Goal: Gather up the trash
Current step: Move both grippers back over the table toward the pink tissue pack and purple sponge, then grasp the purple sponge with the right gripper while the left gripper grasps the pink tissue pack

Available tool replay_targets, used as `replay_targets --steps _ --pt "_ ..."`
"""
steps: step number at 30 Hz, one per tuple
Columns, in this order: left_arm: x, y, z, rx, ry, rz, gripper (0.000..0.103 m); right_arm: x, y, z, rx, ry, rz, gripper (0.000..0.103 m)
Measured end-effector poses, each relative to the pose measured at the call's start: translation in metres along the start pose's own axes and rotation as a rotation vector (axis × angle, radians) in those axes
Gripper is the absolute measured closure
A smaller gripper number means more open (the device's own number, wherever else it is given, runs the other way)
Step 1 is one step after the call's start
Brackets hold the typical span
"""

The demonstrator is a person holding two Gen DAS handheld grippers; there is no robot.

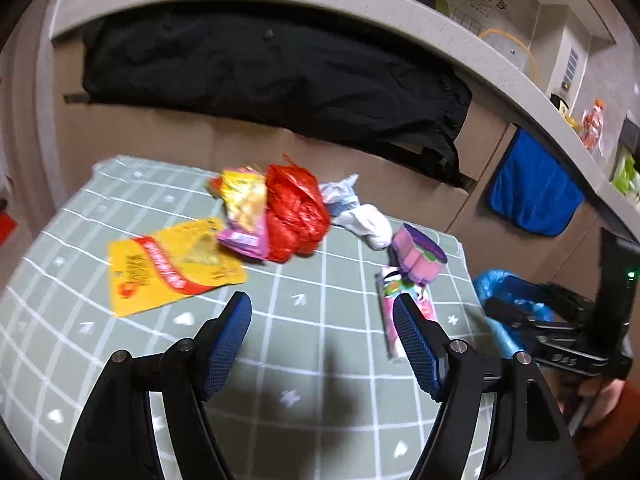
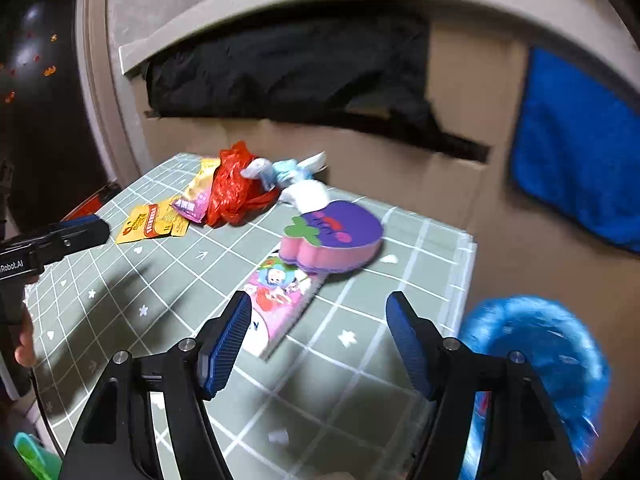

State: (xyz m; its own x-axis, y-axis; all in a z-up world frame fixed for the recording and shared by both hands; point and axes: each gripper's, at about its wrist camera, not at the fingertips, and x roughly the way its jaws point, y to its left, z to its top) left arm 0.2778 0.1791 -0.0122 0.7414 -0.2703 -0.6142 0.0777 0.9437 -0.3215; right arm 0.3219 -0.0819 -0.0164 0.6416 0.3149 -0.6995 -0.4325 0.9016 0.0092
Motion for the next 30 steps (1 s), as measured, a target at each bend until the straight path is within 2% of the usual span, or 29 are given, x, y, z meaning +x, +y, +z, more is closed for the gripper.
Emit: replay_targets --steps 3,7,9,12,16,19,21,23,24,25,27,30 --pt "0.017 -0.008 0.002 0.007 0.012 -0.014 0.029 0.02 0.001 0.017 0.008 -0.017 -0.001 0.039" --pt "0.035 -0.008 0.011 -0.003 0.011 -0.001 0.029 0.057 -0.014 0.049 0.089 -0.037 0.028 0.039" --pt "0.043 -0.002 0.02 -0.043 0.026 -0.005 0.029 0.078 -0.024 0.059 0.105 -0.004 0.014 0.039" --pt "0.05 0.003 0.029 -0.074 0.061 -0.001 0.029 0.11 -0.037 0.056 0.135 0.109 0.017 0.039" --pt "0.051 0.004 0.032 -0.093 0.046 0.015 0.03 0.116 -0.057 0.038 0.277 0.11 0.123 0.034" --pt "0.057 0.003 0.025 -0.099 0.047 -0.004 0.03 0.121 -0.067 0.032 0.358 0.128 0.208 0.034" --pt "0.063 0.0 0.016 -0.085 0.057 0.015 0.03 0.126 -0.069 0.029 0.405 0.154 0.292 0.033" --pt "0.064 -0.004 0.007 -0.107 0.072 0.039 0.03 0.131 -0.064 0.029 0.383 0.156 0.363 0.04" --pt "0.063 -0.006 0.003 -0.124 0.08 0.035 0.03 0.127 -0.06 0.029 0.358 0.146 0.371 0.042" --pt "0.058 -0.012 -0.002 -0.14 0.091 0.027 0.03 0.121 -0.058 0.029 0.344 0.131 0.369 0.052" --pt "0.052 -0.022 -0.009 -0.132 0.103 0.043 0.03 0.102 -0.058 0.035 0.303 0.087 0.382 0.064" --pt "0.051 -0.049 -0.019 -0.097 0.123 0.053 0.03 0.066 -0.066 0.044 0.229 0.004 0.335 0.07"
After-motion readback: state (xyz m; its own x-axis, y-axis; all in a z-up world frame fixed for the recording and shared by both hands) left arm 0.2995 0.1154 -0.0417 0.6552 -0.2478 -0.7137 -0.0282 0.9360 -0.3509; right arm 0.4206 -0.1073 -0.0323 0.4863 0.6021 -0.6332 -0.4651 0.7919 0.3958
